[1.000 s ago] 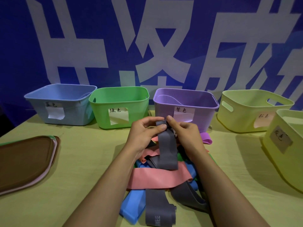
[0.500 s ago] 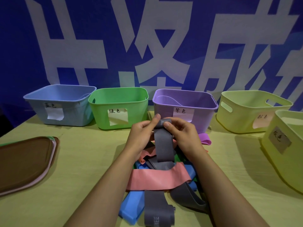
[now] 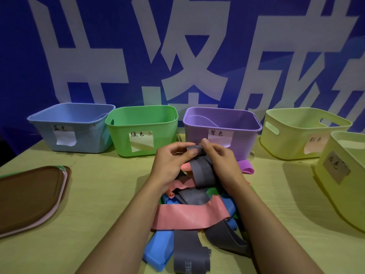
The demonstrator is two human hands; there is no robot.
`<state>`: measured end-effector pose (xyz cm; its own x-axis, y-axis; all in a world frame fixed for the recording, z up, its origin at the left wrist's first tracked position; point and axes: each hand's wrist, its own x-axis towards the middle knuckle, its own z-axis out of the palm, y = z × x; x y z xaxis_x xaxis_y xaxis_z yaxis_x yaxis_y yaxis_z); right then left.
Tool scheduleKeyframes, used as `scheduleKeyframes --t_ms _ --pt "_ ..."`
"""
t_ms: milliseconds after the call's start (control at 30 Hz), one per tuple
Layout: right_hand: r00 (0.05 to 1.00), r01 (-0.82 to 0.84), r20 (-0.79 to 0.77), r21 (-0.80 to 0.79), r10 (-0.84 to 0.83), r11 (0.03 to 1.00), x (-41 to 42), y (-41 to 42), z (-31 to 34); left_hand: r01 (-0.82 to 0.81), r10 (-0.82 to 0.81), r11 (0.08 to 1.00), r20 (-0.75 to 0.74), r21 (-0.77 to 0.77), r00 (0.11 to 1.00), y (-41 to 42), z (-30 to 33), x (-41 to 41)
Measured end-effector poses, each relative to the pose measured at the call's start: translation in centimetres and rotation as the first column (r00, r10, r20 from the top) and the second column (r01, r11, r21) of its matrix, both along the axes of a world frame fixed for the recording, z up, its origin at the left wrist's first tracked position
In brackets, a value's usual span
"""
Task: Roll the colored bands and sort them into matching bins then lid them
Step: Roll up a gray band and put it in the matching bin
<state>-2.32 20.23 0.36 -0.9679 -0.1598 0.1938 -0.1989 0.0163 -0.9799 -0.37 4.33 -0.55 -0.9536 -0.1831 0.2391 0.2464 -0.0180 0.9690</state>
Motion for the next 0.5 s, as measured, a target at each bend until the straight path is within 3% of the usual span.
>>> scheduleKeyframes --t_ms 200,500 --pt "0.994 0.083 0.061 0.040 -0.085 0.996 -0.09 0.13 -0.12 0.024 -0.024 0.998 -0.013 -0.056 1.000 0.38 0.28 0.43" --pt "1.000 0.015 -0.012 -0.053 -0.016 0.998 -0.51 0.10 -0.65 0.074 -0.075 0.997 -0.023 -0.005 0.997 0.15 0.08 0.12"
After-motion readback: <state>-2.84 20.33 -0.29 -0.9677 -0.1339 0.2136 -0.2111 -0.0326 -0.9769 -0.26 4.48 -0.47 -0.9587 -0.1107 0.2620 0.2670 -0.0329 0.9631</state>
